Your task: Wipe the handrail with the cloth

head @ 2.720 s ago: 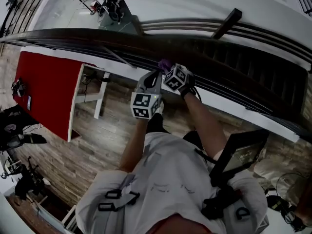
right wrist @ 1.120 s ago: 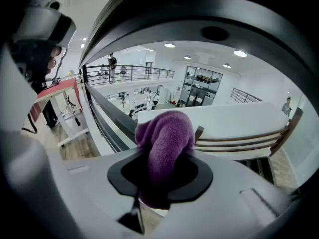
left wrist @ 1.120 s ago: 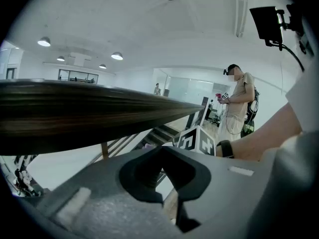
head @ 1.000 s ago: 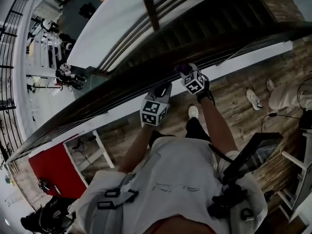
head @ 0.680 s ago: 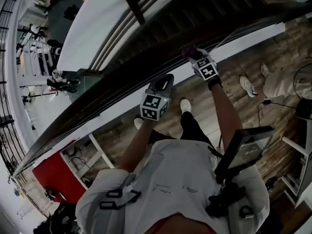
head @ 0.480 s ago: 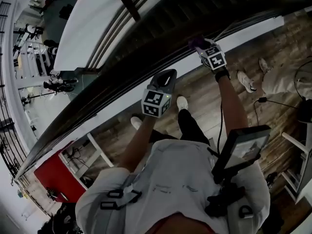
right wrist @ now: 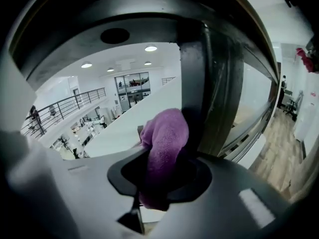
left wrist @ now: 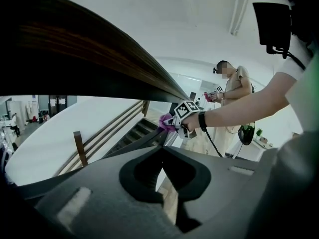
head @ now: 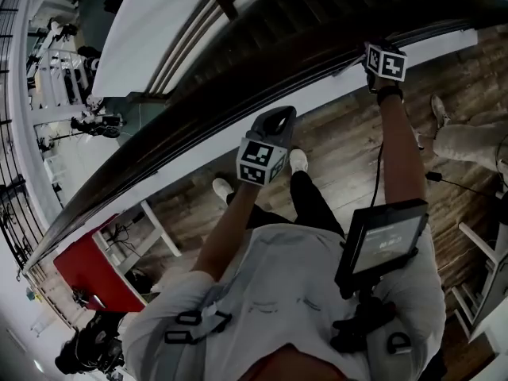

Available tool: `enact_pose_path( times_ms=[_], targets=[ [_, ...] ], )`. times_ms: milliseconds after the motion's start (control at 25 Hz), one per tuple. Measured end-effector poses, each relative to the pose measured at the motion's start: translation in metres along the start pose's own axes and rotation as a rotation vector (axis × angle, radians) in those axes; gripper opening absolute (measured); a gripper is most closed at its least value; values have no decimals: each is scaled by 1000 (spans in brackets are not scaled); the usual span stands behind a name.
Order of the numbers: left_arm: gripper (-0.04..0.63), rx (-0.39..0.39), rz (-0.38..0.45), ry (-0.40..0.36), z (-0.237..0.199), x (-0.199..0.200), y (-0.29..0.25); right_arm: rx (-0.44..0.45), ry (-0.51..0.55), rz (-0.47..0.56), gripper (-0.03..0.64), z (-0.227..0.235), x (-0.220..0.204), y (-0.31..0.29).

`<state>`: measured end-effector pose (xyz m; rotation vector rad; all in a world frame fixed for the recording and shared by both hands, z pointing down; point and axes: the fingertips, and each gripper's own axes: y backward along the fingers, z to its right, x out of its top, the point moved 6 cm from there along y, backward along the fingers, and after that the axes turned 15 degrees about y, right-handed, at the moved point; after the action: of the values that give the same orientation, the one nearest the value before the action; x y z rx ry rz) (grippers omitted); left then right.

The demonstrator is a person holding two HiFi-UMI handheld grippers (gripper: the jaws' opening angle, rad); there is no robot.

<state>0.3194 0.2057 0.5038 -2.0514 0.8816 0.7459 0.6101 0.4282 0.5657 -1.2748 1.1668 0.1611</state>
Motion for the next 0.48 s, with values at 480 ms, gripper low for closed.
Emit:
enact_pose_path(
  times_ms=[480],
  targets=[
    [1,139,116,71,-57,-2,106,5,-1,56,83,-105,-12,26]
  ],
)
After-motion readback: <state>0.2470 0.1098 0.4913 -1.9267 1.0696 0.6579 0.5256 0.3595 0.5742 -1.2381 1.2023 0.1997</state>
